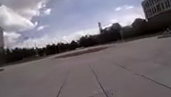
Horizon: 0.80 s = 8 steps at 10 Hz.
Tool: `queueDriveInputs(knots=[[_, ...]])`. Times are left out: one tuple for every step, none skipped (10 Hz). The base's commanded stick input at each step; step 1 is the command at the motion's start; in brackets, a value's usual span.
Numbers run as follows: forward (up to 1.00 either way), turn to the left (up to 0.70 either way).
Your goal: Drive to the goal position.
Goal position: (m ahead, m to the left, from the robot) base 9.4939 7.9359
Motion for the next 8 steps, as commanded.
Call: queueDriveInputs(knots=[[0.7, 0.01], [0.7, 0.02], [0.7, 0.02], [0.7, 0.03], [0.7, 0.03], [0.7, 0.03], [0.7, 0.03], [0.7, 0.03]])
